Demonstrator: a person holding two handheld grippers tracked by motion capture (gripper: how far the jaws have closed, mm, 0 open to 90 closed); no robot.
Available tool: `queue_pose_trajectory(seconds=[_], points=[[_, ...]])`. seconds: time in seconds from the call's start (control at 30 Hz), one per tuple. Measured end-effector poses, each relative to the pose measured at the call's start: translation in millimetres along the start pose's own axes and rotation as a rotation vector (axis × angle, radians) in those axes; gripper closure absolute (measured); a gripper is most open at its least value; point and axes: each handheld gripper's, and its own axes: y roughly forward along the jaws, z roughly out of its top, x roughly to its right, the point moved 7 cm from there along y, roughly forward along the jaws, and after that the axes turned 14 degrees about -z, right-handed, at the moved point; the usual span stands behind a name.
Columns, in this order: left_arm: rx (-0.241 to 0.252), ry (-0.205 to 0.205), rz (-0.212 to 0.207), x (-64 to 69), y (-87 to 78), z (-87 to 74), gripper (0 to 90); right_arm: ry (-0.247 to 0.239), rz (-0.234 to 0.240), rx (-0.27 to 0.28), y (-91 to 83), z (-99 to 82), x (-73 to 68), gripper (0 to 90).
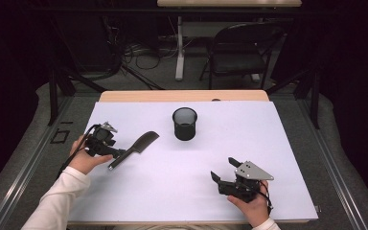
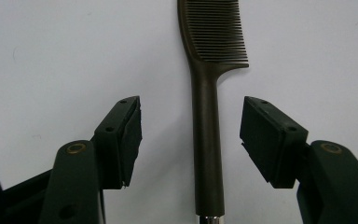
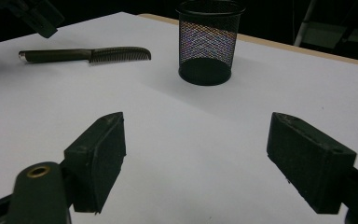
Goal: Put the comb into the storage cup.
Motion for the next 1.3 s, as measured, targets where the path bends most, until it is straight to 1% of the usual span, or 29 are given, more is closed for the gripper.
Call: queue_pose_trajectory(seconds=[0.1, 0.13, 0.2, 0.3, 0.37, 0.47, 0.57, 0.63, 0.73, 0.83, 0.97, 1.07, 1.3], points=[[-0.013, -0.020, -0.013, -0.2, 0.1, -1.0, 39.8, 0.002, 0.001, -0.003, 0.0, -0.3, -0.4, 19.4], [-0.019, -0.024, -0.012, -0.5, 0.3, -1.4, 40.2, 0.001, 0.001, -0.001, 0.2, -0.3, -0.3, 19.3], [-0.032, -0.052, -0.016, -0.4, 1.2, -2.9, 41.3, 0.000, 0.001, -0.001, 0.4, -0.3, -0.4, 19.3], [-0.039, -0.053, -0.010, -1.7, 2.5, -3.6, 42.7, -0.001, 0.001, 0.005, 1.1, -0.2, -0.6, 19.3], [-0.043, -0.065, -0.011, -3.0, 3.8, -4.2, 43.1, -0.002, 0.001, 0.005, 1.1, -0.2, -0.6, 19.3], [-0.049, -0.073, -0.017, -4.1, 5.4, -4.9, 43.9, -0.003, 0.002, 0.004, 1.2, -0.4, -0.9, 19.5], [-0.056, -0.070, -0.025, -4.3, 6.6, -4.9, 44.7, -0.003, 0.002, 0.004, 1.1, -0.4, -0.9, 19.5], [-0.059, -0.055, -0.022, -3.9, 7.5, -4.8, 46.0, -0.003, 0.003, 0.004, 1.1, -0.5, -0.9, 19.6], [-0.071, -0.044, -0.035, -2.2, 10.2, -5.1, 47.0, -0.005, 0.003, 0.000, 1.2, -0.8, -0.8, 19.6], [-0.087, -0.034, -0.030, -1.7, 12.9, -5.8, 47.2, -0.007, 0.004, 0.000, 1.3, -0.8, -1.0, 19.6], [-0.097, -0.041, -0.034, -1.6, 16.7, -6.2, 47.0, -0.008, 0.004, -0.003, 1.1, -1.1, -1.1, 19.6], [-0.112, -0.040, -0.028, -2.7, 19.4, -6.9, 47.2, -0.008, 0.003, -0.003, 1.2, -1.2, -0.8, 19.7], [-0.142, -0.030, -0.028, -1.5, 25.6, -8.8, 51.1, -0.010, 0.005, -0.004, 1.2, -1.3, -1.1, 19.7]])
